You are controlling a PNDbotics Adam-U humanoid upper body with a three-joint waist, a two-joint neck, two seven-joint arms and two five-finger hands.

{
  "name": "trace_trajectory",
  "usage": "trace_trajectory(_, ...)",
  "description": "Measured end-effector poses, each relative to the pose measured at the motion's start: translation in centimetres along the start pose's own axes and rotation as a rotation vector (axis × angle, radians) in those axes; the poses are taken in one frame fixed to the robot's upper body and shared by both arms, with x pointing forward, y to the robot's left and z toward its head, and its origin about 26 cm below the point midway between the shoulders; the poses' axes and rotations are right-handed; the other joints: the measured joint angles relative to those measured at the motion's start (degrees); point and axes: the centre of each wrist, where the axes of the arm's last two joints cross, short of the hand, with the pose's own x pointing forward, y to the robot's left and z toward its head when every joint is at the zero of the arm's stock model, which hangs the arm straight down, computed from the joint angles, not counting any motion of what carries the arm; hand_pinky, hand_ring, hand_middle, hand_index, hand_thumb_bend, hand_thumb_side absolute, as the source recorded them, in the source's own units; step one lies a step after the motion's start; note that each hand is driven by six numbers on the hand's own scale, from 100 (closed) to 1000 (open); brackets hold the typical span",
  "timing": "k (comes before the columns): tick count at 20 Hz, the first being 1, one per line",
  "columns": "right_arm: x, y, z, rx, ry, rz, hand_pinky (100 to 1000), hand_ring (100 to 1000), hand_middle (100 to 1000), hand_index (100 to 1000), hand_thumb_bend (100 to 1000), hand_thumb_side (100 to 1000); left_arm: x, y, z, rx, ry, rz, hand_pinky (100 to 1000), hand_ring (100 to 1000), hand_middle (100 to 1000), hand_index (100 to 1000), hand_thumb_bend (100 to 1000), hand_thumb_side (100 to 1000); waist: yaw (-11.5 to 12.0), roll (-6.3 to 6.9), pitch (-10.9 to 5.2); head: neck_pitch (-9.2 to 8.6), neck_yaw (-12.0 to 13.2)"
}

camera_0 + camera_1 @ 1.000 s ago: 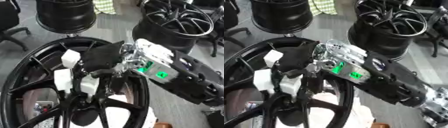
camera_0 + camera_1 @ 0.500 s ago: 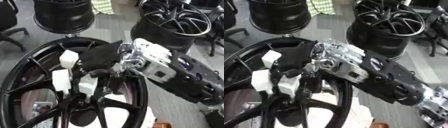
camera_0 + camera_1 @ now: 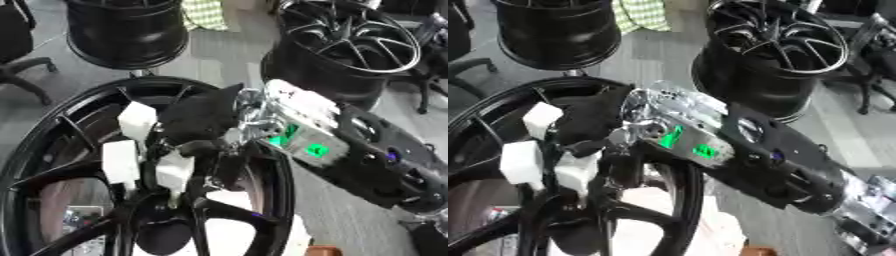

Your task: Pull the pin out of the wheel hub.

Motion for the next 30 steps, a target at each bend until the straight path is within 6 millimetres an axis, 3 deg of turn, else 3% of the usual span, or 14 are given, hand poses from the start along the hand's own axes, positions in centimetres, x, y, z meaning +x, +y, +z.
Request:
trace_trajectory(9,0.0,0.1,0.0,-0.016,-0.002,-0.002,890,706,364,497,144,100,0.0,0.0,0.0,-0.001,0.001,-0.004,864,795,815,856,100,827,-0.11,0.00,0.01,-0.02,0.00)
trace_trajectory(17,0.0,-0.2,0.2,-0.052,0.023,-0.012,879,669,300,427,200,100,0.0,0.0,0.1,0.000,0.003,0.001,866,795,815,855,100,826,-0.44,0.06,-0.36,0.07,-0.24)
trace_trajectory(24,-0.4,-3.1,2.8,-0.142,0.075,-0.056,876,670,289,426,161,100,-0.2,0.0,0.4,0.007,0.019,0.013,867,794,815,854,100,820,-1.05,0.35,-1.90,0.60,0.08)
trace_trajectory(27,-0.8,-3.8,4.8,-0.198,0.111,-0.119,872,676,283,430,100,100,-0.3,0.0,0.5,0.010,0.025,0.017,867,794,814,854,100,822,-1.45,0.34,-2.13,0.63,0.72)
trace_trajectory(30,-1.6,-4.2,7.2,-0.287,0.165,-0.209,870,683,280,436,100,100,-0.3,0.0,0.6,0.013,0.030,0.018,868,794,814,854,100,821,-1.88,0.31,-2.13,0.84,1.85)
